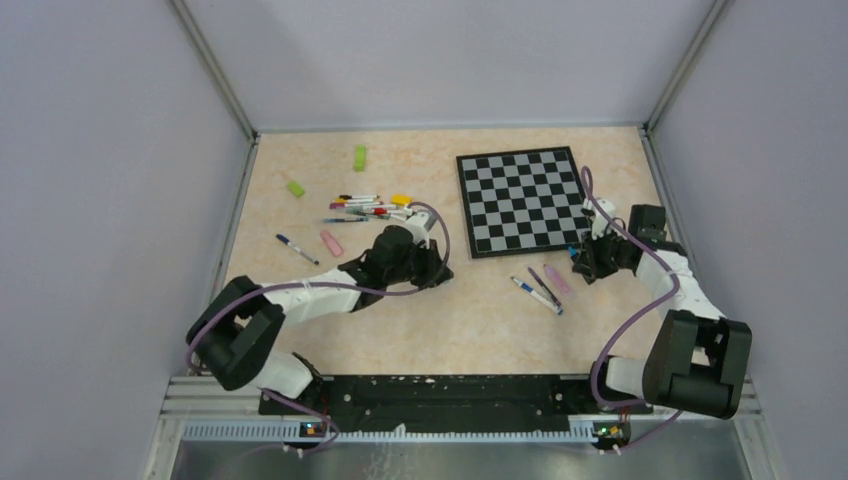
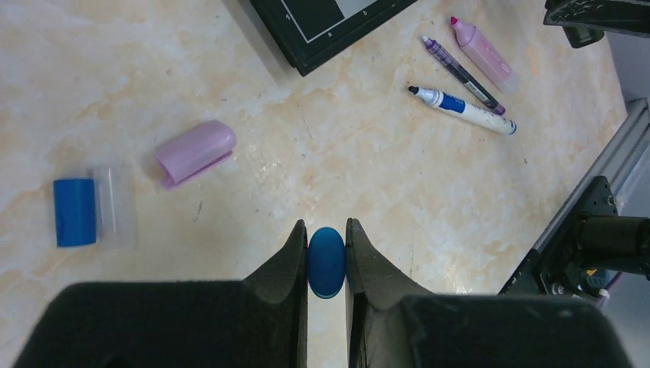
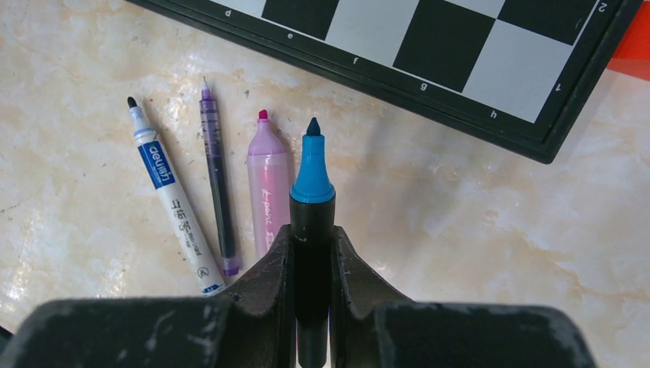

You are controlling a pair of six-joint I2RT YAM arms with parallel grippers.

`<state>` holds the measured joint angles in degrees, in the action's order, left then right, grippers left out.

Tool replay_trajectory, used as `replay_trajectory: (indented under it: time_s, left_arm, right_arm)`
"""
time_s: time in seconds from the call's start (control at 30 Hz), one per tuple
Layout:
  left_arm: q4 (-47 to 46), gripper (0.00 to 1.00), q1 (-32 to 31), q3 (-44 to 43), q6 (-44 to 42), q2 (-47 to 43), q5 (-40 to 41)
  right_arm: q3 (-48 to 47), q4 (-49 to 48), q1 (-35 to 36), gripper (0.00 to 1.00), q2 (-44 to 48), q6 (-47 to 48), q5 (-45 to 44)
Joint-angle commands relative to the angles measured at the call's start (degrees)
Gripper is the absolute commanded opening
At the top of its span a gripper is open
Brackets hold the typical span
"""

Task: Open the pen caps
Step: Place the pen cap at the center of the board.

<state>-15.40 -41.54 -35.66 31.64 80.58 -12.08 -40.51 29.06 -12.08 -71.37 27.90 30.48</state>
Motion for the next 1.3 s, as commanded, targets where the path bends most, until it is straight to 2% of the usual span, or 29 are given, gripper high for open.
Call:
replay_trajectory:
  time_s: [0.0, 0.23, 0.43, 0.67, 0.87, 1.03, 1.27]
  left_arm:
    - [3.52, 0.03, -1.60, -7.00, -3.82, 5.05, 3.44]
    - [5.57, 0.08, -2.67, -14.15, -4.17, 13.54, 6.53]
    - [7.39, 0.16, -2.76, -19.04, -5.06, 18.82, 8.52]
    - [9.53, 0.32, -2.77, -22.00, -6.21, 21.64, 9.52]
    - [12.34, 0.43, -2.76, -24.60, -7.31, 23.18, 10.12]
    - [14.07, 0.45, -2.81, -26.15, -8.41, 21.10, 9.71]
    - [16.74, 0.50, -2.76, -26.00, -11.11, 13.12, 10.73]
  right_arm:
    - [-3.45, 0.33, -0.82, 0.03, -1.53, 1.00, -0.33]
    - [-3.54, 0.41, -1.18, 0.06, -3.90, 0.62, -1.01]
    - [-5.56, 1.78, -1.20, 0.08, -8.63, 1.11, -0.44]
    - [-7.91, 4.11, -1.20, 0.15, -14.16, 2.27, 1.81]
    - [-8.31, 4.90, -1.19, 0.23, -15.23, 2.41, 3.02]
    - [-8.53, 5.84, -1.17, 0.30, -14.54, 2.57, 3.90]
    - [-8.37, 6.96, -1.20, 0.33, -11.60, 2.87, 6.73]
